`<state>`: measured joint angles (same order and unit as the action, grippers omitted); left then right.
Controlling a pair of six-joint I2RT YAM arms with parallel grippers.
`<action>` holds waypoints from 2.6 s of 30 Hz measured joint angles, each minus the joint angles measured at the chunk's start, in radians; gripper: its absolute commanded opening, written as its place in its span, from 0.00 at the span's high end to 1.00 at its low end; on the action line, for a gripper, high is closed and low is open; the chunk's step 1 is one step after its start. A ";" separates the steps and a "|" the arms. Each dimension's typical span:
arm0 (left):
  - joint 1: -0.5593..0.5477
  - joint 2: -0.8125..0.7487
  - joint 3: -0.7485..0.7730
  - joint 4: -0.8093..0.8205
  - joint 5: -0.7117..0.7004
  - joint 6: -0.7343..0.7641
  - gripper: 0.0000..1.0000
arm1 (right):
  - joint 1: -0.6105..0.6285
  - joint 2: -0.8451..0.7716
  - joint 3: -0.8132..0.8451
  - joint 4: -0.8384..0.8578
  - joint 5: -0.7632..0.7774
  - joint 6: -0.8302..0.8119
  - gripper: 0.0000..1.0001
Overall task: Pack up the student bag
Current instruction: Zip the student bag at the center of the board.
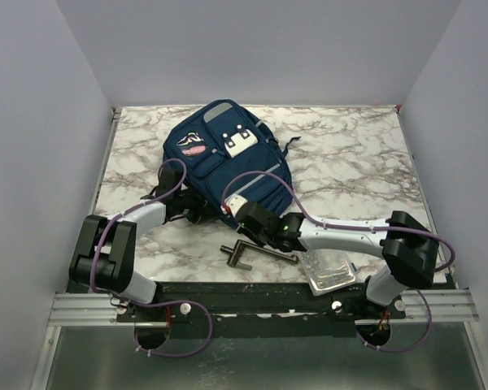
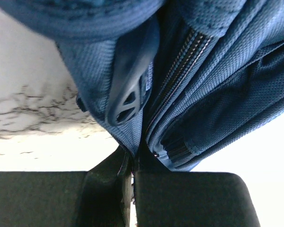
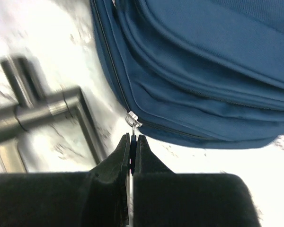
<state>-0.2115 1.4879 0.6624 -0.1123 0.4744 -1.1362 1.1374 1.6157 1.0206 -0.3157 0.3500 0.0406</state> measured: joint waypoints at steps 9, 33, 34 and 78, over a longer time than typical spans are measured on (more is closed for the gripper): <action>0.120 -0.059 0.010 -0.130 0.023 0.159 1.00 | -0.119 -0.185 -0.146 -0.007 -0.113 -0.333 1.00; -0.257 -0.747 -0.099 0.102 -0.039 0.863 0.30 | -0.406 -0.177 0.001 -0.153 -0.608 -0.641 1.00; -0.291 -0.748 -0.101 0.116 -0.034 0.928 0.30 | -0.406 -0.185 0.001 -0.155 -0.624 -0.644 1.00; -0.640 -0.291 -0.095 0.425 -0.237 1.611 1.00 | -0.417 -0.260 0.022 -0.172 -0.766 -0.644 1.00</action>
<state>-0.8513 1.1965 0.5671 0.3130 0.2375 0.4751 0.7200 1.3556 1.0428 -0.4877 -0.4164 -0.6033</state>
